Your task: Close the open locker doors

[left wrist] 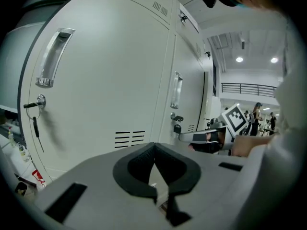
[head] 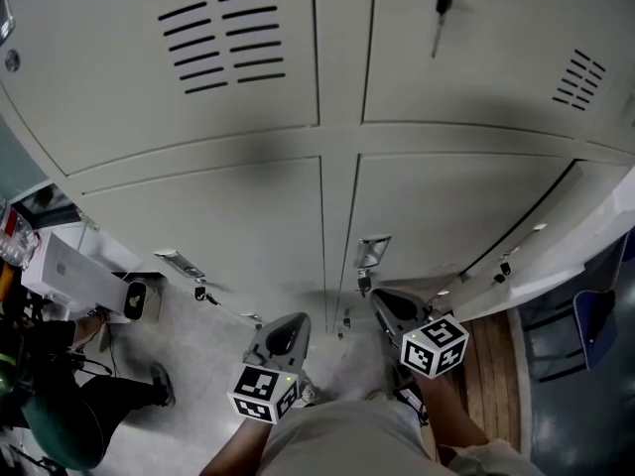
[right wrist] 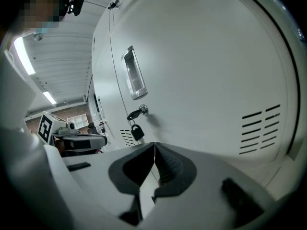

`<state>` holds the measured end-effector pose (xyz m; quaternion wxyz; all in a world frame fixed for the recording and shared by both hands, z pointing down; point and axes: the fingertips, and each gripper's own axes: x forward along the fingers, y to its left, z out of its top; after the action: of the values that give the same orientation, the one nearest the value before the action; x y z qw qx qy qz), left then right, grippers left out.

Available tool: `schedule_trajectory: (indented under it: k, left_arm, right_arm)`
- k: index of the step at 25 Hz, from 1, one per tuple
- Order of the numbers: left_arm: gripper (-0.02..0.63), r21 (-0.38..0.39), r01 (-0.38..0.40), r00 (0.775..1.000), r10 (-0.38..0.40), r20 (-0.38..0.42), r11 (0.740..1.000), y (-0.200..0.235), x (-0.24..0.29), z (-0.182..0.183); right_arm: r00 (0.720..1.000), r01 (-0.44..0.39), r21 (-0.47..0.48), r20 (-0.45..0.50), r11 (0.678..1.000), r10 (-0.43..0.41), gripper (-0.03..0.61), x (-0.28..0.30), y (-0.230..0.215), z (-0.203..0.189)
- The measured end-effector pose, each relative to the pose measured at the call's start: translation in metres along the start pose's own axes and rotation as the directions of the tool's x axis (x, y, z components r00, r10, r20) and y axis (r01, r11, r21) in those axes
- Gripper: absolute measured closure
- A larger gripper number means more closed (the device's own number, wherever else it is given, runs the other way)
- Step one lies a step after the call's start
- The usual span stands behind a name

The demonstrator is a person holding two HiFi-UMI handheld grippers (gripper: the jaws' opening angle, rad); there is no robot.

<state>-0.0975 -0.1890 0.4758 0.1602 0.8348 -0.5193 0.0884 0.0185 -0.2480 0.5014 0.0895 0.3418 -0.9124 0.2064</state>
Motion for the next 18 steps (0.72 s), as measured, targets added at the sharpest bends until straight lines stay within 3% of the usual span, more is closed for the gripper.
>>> schedule_trajectory:
  k: [18]
  left_arm:
    - [0.598,0.028,0.098,0.995,-0.097,-0.019,0.995,-0.054,0.005,-0.008]
  right_arm:
    - [1.0,0.016,0.01,-0.003,1.0,-0.016,0.551,-0.048,0.021,-0.027]
